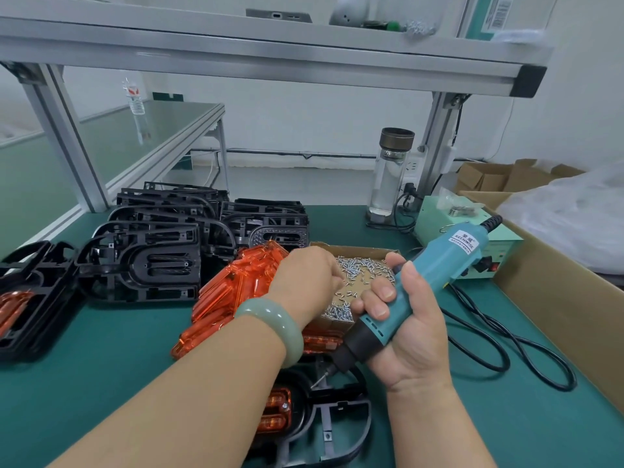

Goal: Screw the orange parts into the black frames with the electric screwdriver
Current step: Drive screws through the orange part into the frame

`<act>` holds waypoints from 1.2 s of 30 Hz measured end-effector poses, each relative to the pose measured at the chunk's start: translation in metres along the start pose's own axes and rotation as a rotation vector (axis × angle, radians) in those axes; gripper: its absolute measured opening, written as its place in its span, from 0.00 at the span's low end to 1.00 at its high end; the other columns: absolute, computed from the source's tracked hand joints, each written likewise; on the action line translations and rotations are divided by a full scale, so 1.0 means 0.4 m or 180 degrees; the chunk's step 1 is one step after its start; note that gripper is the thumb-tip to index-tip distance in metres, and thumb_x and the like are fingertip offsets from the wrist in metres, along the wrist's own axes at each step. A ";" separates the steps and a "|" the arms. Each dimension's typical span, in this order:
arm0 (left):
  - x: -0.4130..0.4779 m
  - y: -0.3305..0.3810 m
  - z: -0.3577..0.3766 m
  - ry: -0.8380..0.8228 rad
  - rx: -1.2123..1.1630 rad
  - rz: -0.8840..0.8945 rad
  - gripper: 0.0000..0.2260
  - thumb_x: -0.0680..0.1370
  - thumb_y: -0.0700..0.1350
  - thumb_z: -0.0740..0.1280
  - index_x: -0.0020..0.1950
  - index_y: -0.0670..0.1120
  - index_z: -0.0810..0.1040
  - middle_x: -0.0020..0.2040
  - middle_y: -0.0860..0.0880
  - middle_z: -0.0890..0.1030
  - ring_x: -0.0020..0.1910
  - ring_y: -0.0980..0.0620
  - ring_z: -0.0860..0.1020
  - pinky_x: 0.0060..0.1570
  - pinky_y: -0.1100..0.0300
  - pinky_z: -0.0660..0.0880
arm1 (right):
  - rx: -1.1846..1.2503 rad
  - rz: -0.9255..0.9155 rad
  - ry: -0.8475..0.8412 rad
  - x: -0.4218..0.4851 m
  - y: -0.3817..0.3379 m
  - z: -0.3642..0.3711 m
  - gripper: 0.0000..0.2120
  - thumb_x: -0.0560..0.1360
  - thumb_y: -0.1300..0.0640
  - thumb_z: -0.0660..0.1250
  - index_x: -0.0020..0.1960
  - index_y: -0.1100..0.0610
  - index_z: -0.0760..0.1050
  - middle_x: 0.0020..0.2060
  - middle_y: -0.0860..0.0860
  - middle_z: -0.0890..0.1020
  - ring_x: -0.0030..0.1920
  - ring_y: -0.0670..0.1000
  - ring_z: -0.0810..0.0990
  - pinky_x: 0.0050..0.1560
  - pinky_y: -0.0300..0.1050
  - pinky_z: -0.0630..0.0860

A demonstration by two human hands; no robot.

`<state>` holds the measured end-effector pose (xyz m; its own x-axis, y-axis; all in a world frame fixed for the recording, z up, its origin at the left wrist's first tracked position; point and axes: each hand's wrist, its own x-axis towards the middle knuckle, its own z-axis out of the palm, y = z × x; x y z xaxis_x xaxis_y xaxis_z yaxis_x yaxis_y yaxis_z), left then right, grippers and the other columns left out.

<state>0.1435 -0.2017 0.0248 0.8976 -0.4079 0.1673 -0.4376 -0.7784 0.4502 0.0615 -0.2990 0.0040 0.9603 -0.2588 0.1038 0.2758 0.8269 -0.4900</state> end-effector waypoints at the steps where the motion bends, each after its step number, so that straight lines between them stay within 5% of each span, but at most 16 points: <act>1: -0.009 -0.004 -0.008 0.0112 -0.0353 -0.0112 0.06 0.76 0.44 0.67 0.40 0.52 0.81 0.39 0.52 0.81 0.41 0.55 0.79 0.42 0.65 0.73 | -0.0013 0.0006 0.0002 0.000 0.000 -0.001 0.08 0.71 0.53 0.64 0.48 0.54 0.73 0.25 0.47 0.69 0.21 0.44 0.68 0.29 0.39 0.75; 4: -0.051 -0.019 -0.044 0.0412 -0.1688 -0.0544 0.07 0.75 0.41 0.68 0.39 0.51 0.80 0.31 0.52 0.82 0.30 0.61 0.79 0.33 0.69 0.76 | -0.0009 0.0005 0.0029 0.000 0.002 -0.002 0.07 0.72 0.52 0.64 0.48 0.54 0.74 0.26 0.46 0.69 0.21 0.44 0.68 0.29 0.39 0.75; 11: -0.198 -0.106 -0.119 0.0731 -0.3228 -0.0935 0.12 0.74 0.35 0.69 0.40 0.52 0.86 0.36 0.46 0.84 0.33 0.55 0.78 0.36 0.65 0.77 | 0.0171 -0.0122 0.0137 -0.006 0.021 0.009 0.08 0.71 0.51 0.65 0.47 0.52 0.74 0.26 0.46 0.70 0.22 0.43 0.69 0.31 0.38 0.75; 14: -0.262 -0.144 -0.099 0.0784 -0.3286 -0.1043 0.15 0.74 0.36 0.68 0.46 0.56 0.85 0.40 0.49 0.84 0.37 0.54 0.77 0.44 0.59 0.76 | 0.0246 -0.0213 0.0242 -0.008 0.035 0.016 0.08 0.71 0.50 0.65 0.48 0.52 0.74 0.26 0.45 0.70 0.22 0.43 0.69 0.32 0.38 0.76; 19: -0.325 -0.167 -0.054 0.1191 -0.3409 -0.1151 0.12 0.73 0.36 0.69 0.41 0.53 0.84 0.31 0.49 0.80 0.31 0.55 0.76 0.32 0.65 0.75 | 0.0382 -0.0221 0.0346 -0.007 0.060 0.025 0.07 0.70 0.51 0.67 0.47 0.51 0.73 0.26 0.45 0.70 0.22 0.43 0.69 0.32 0.38 0.75; 29: -0.340 -0.139 -0.032 0.0810 -0.3336 -0.1065 0.09 0.70 0.38 0.73 0.41 0.53 0.84 0.34 0.46 0.83 0.33 0.54 0.81 0.33 0.68 0.75 | 0.0497 -0.0396 0.0706 -0.008 0.079 0.035 0.10 0.66 0.51 0.71 0.45 0.51 0.73 0.26 0.45 0.70 0.23 0.44 0.69 0.34 0.37 0.76; 36: -0.339 -0.116 -0.022 0.0609 -0.3033 -0.1069 0.10 0.74 0.40 0.70 0.39 0.56 0.84 0.34 0.50 0.84 0.29 0.60 0.79 0.28 0.70 0.72 | 0.0513 -0.0426 0.0828 -0.006 0.082 0.031 0.05 0.75 0.52 0.67 0.46 0.51 0.73 0.26 0.45 0.71 0.23 0.44 0.69 0.33 0.38 0.76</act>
<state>0.0428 -0.1061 -0.0112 0.9958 -0.0912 0.0039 -0.0132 -0.1020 0.9947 0.0687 -0.2651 -0.0014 0.8782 -0.4720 -0.0766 0.4217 0.8400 -0.3416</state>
